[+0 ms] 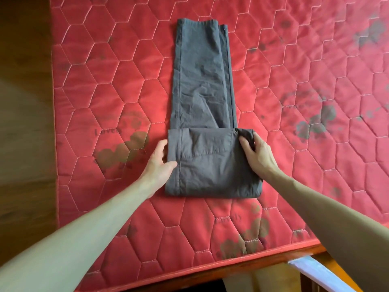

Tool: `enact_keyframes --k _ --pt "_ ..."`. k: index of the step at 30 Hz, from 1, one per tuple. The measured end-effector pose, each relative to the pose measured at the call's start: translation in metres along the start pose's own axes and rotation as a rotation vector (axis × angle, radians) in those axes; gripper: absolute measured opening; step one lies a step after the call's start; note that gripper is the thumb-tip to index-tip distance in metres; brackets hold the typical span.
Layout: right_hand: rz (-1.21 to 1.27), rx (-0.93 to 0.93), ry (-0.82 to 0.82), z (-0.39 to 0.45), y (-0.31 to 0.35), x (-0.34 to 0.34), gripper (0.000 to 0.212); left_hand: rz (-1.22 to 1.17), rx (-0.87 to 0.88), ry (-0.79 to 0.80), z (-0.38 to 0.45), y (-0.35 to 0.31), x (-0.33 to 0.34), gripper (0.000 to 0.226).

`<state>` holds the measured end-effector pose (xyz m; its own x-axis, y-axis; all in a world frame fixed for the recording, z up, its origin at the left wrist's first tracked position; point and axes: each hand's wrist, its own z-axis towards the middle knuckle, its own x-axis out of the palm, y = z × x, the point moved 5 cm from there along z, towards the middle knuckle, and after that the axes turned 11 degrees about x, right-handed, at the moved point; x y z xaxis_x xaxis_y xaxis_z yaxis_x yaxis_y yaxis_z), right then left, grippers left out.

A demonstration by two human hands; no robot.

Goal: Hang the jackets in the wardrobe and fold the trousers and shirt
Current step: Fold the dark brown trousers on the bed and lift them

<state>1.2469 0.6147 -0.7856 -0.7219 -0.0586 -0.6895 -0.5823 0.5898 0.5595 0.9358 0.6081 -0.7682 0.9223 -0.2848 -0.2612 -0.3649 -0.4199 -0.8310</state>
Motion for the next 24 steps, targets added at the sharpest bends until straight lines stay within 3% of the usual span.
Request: enact_keyframes --k 3,5,7,9,11,13,17,21,24 --pt "-0.1 0.047 -0.052 0.001 -0.002 0.005 0.029 0.098 0.013 -0.079 0.004 0.011 0.001 0.06" --pt "-0.016 0.11 -0.165 -0.005 -0.005 0.002 0.032 0.262 0.075 -0.144 0.001 0.013 0.003 0.061" --pt "0.055 0.11 -0.329 -0.018 -0.009 -0.006 0.039 0.538 0.269 -0.256 -0.009 0.004 0.006 0.065" --pt "-0.043 -0.018 -0.438 -0.034 -0.011 -0.009 0.047 0.787 0.534 -0.292 -0.017 -0.008 0.016 0.061" --pt "-0.206 -0.245 -0.37 -0.048 -0.013 0.001 0.057 0.899 0.736 -0.169 -0.019 -0.013 0.033 0.064" --pt "-0.348 -0.411 -0.22 -0.058 -0.022 0.018 0.065 1.0 0.82 0.024 -0.017 -0.007 0.049 0.073" --pt "-0.447 -0.35 -0.042 -0.057 -0.041 0.04 0.075 1.159 0.792 0.226 -0.009 0.012 0.064 0.085" --pt "-0.492 -0.347 -0.045 -0.052 -0.044 0.044 0.082 1.217 0.763 0.3 -0.003 0.022 0.068 0.102" --pt "-0.526 -0.465 -0.039 -0.058 -0.046 0.037 0.094 1.235 0.802 0.368 -0.009 0.025 0.067 0.112"
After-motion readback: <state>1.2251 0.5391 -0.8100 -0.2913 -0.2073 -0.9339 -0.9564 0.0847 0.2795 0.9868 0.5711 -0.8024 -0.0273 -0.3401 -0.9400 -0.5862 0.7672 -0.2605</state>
